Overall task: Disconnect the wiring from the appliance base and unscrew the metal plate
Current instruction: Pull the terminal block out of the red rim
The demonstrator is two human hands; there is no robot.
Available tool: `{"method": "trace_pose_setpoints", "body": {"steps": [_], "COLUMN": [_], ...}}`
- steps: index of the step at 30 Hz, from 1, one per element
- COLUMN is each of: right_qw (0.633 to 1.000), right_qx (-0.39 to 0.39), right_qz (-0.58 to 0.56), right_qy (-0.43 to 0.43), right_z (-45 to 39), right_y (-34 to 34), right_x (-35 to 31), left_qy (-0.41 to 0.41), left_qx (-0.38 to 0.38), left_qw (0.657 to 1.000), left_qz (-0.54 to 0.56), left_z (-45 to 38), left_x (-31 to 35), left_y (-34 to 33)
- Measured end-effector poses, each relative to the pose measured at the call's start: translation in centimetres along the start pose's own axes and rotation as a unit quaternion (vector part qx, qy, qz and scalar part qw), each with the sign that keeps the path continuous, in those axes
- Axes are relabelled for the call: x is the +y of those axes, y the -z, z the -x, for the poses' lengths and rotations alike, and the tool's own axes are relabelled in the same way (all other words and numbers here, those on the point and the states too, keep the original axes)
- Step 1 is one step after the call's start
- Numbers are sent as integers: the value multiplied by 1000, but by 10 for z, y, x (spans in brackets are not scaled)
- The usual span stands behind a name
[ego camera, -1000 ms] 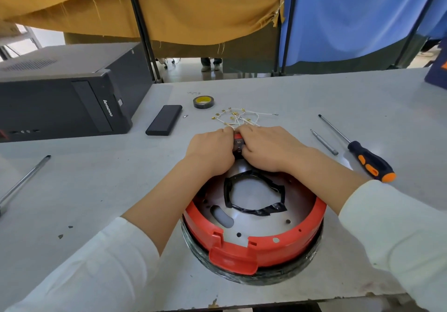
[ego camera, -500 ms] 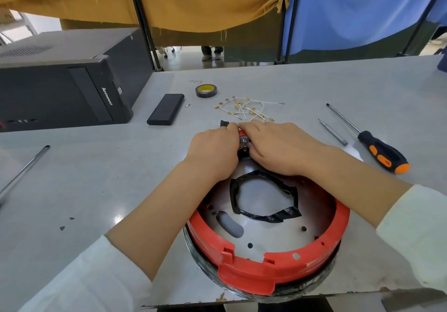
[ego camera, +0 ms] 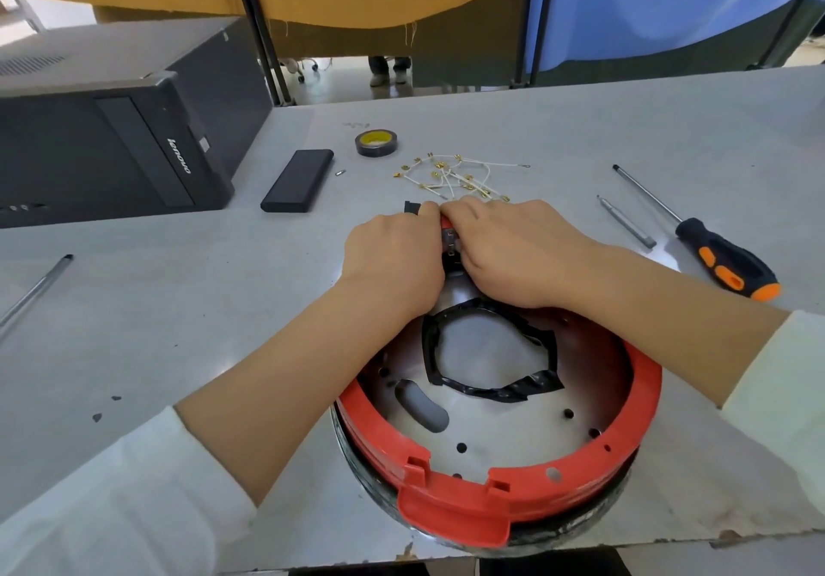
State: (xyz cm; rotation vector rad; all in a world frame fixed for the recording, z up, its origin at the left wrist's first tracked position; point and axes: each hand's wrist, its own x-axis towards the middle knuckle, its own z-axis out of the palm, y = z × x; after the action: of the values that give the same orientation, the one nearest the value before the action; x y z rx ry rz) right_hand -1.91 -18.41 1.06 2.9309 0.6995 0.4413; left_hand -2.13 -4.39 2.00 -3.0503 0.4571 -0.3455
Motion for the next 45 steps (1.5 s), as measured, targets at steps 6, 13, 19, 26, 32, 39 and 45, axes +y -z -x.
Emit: {"method": "trace_pose_setpoints", "body": {"steps": [6, 13, 19, 26, 32, 39, 45], "right_qw": [1000, 999, 1000, 1000, 1000, 996, 997], "right_qx": [-11, -26, -24, -16, -20, -28, -36], "right_qz": [-23, -20, -10, 23, 23, -61, -33], "right_qy": [-17, 13, 10, 8, -1, -63, -56], "right_z": [-4, -4, -3, -4, -4, -3, 0], "right_y": [3, 4, 2, -1, -2, 3, 5], "right_x": [2, 7, 7, 4, 3, 5, 6], "left_qy": [-14, -28, 1, 28, 24, -4, -19], "left_qx": [-29, -36, -20, -19, -22, -44, -54], "left_qw": [999, 998, 998, 997, 998, 995, 993], "left_qz": [33, 48, 67, 66, 55, 93, 103], "left_z": [-7, -10, -11, -12, -11, -11, -12], "left_x": [-5, -11, -8, -3, -1, -9, -12], "left_y": [0, -6, -7, -3, 1, 2, -1]}}
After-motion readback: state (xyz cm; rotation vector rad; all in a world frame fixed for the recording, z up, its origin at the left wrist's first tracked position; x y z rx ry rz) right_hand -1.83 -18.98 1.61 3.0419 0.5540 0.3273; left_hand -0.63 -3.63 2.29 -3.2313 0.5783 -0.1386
